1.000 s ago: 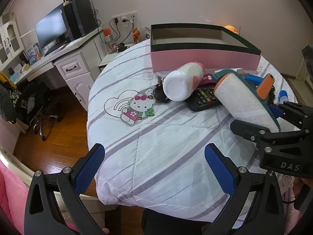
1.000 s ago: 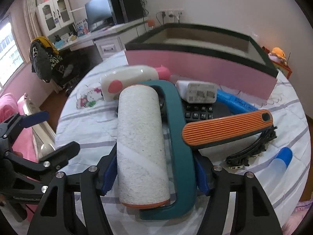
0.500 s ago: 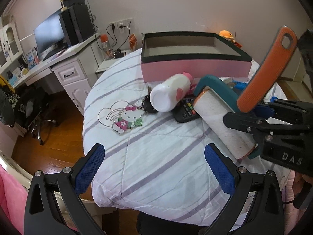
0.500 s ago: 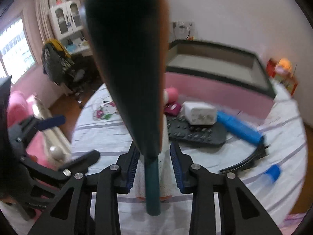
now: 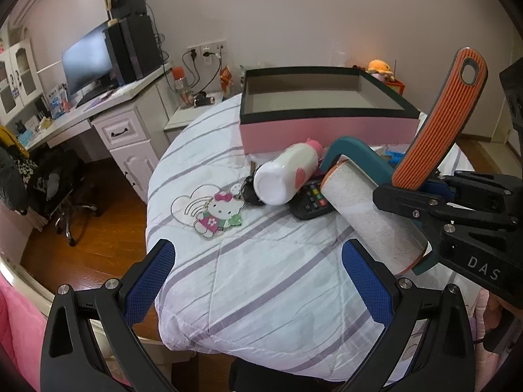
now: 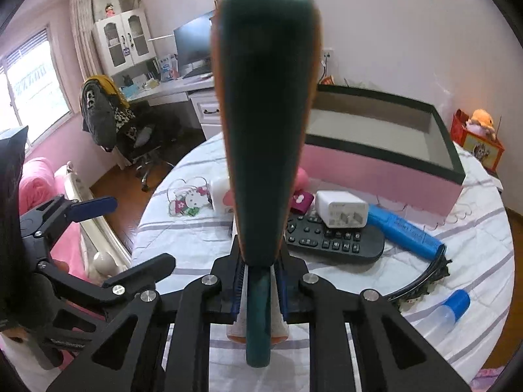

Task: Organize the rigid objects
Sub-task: 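Lift the lint roller with the right gripper and carry it over the pink box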

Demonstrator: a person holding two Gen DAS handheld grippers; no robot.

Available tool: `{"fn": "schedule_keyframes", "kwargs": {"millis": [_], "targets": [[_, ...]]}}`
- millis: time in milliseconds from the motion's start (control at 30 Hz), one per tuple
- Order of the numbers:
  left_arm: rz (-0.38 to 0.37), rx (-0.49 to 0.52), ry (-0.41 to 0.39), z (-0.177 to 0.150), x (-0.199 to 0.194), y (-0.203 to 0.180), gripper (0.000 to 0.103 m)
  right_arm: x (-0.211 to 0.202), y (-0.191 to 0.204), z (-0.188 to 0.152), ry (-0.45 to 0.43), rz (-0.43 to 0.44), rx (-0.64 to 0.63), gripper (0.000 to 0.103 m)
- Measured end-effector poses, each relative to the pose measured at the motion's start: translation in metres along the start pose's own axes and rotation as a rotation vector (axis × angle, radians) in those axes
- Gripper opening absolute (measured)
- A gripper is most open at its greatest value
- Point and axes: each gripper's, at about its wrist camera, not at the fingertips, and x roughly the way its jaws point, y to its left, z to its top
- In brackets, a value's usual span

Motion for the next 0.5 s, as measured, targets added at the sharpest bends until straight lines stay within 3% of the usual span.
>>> {"fn": "schedule_keyframes", "kwargs": {"millis": [167, 500], "targets": [[-0.001, -0.003, -0.032, 0.011, -0.007, -0.003, 0.103, -0.011, 0.001, 0.008, -0.041, -0.028, -0.016, 0.017], [-0.010, -0.020, -0.135, 0.067, -0.017, -0.011, 0.103, -0.032, -0.001, 0.046, -0.121, -0.098, -0.076, 0.017]]}}
